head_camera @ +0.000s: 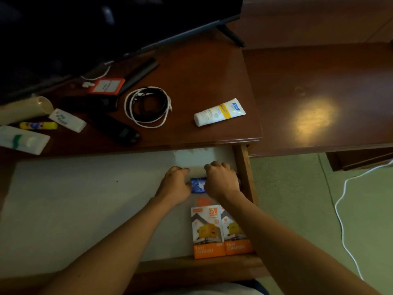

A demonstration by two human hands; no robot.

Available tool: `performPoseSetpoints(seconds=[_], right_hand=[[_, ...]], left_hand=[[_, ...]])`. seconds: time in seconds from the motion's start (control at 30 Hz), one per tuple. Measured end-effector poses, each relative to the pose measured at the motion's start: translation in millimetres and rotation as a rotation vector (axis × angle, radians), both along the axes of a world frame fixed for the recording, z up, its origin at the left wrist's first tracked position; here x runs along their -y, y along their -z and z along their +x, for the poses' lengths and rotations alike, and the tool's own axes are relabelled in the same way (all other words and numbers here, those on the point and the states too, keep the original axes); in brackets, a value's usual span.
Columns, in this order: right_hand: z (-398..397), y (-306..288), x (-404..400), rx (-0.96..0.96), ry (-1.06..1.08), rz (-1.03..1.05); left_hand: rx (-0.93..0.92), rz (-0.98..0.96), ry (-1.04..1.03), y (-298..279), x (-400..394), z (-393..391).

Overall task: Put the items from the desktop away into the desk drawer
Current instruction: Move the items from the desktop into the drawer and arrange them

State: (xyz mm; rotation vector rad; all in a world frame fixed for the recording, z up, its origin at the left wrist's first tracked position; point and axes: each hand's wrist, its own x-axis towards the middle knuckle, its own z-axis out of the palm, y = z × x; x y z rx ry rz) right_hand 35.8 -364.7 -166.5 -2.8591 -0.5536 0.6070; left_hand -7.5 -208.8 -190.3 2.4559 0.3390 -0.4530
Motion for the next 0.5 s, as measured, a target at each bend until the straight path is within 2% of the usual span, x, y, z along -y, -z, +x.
performPoseSetpoints(seconds=[0.3, 0.4, 0.5], right_hand=[[-10.3, -56.6, -110.1, 0.173, 0.033, 0.430], [-4.1, -64.5, -138.0, 0.210, 0.060, 0.455], [6.9, -70.3, -160.6, 0.242, -0.004, 0.415]], left_hand=[[0.338, 0.030, -0.274, -64.1, -99.1, -16.3], [0.432, 0.048, -0.386, -83.7, -130.6, -3.5], [0.454, 0.089, -0.405, -97.4, -159.9, 17.7]])
